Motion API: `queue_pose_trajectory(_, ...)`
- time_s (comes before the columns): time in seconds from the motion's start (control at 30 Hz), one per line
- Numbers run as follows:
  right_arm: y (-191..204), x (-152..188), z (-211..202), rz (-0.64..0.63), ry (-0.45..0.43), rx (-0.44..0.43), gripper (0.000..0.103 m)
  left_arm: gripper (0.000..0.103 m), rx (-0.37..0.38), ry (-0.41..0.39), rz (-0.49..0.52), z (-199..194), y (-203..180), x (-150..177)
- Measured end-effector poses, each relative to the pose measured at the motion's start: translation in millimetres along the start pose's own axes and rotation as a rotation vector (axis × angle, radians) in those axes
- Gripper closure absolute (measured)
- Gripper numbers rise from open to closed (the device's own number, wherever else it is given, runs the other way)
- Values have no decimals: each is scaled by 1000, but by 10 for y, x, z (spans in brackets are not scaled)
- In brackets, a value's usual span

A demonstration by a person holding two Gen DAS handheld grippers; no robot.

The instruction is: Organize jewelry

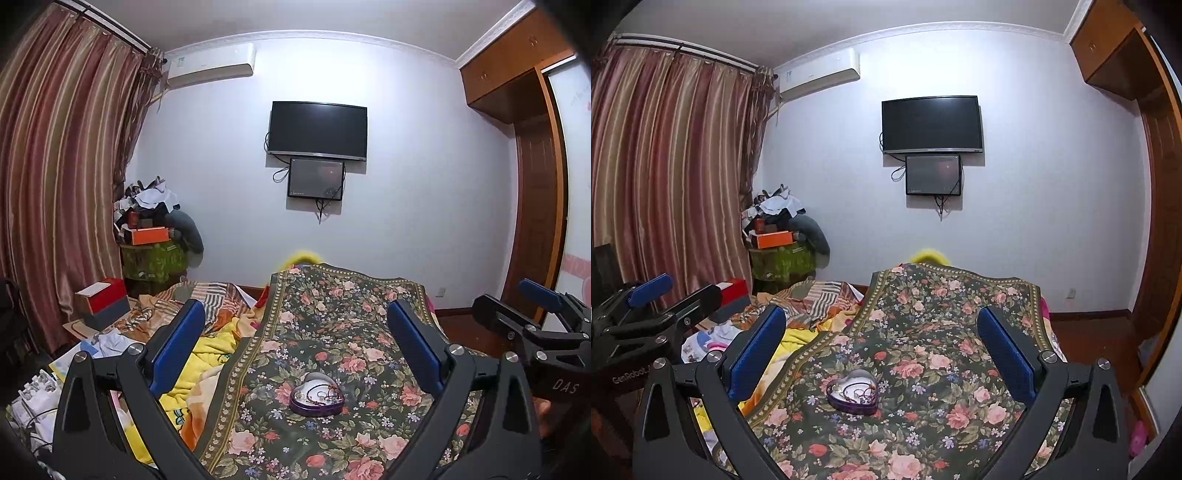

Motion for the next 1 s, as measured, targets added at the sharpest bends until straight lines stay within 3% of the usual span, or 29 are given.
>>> queue_pose_trajectory(1.0,-58,20,35,11,16,4,0,1,33,43,15,134,-96,51)
Point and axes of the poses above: each gripper's, at about its wrist camera, not at the fingertips, and z roughly the way its jaws point, y to its left, x to its underside, the point moved 7 cm from there along z, roughly the way its jaws point, and after that the axes turned 10 degrees about y, right-handed, at the moved point
